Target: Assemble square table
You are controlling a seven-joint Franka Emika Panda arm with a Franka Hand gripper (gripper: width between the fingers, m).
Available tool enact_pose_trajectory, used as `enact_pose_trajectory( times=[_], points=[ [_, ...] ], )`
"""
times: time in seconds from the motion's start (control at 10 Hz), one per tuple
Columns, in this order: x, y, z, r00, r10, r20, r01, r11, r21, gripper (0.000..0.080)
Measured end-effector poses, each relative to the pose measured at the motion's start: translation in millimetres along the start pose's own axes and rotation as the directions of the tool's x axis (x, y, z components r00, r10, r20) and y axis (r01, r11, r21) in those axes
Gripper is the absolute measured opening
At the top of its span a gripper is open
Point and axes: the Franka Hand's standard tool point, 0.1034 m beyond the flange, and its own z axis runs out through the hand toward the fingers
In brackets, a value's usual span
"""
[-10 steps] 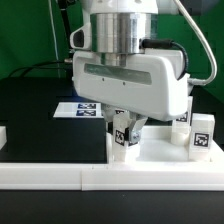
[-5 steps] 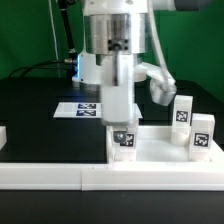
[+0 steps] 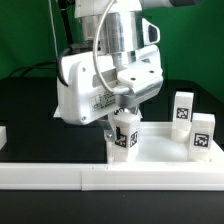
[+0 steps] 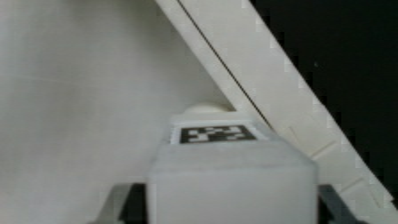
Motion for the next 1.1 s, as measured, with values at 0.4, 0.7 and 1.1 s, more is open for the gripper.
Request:
enact_pose_trajectory(
  times=[0.4, 0.7, 1.1],
  points=[
    [-8.5, 1.8, 0.1, 0.866, -0.499, -0.03, 0.5, 0.866, 0.018, 0.0648],
    [-6.4, 0.5, -0.1, 0.623, -0.781, -0.046, 0.781, 0.624, -0.002, 0.0649],
    [-4.4, -5.0, 0.5, 0.091, -0.993, -0.081, 0.995, 0.094, -0.026, 0.0649]
  ],
)
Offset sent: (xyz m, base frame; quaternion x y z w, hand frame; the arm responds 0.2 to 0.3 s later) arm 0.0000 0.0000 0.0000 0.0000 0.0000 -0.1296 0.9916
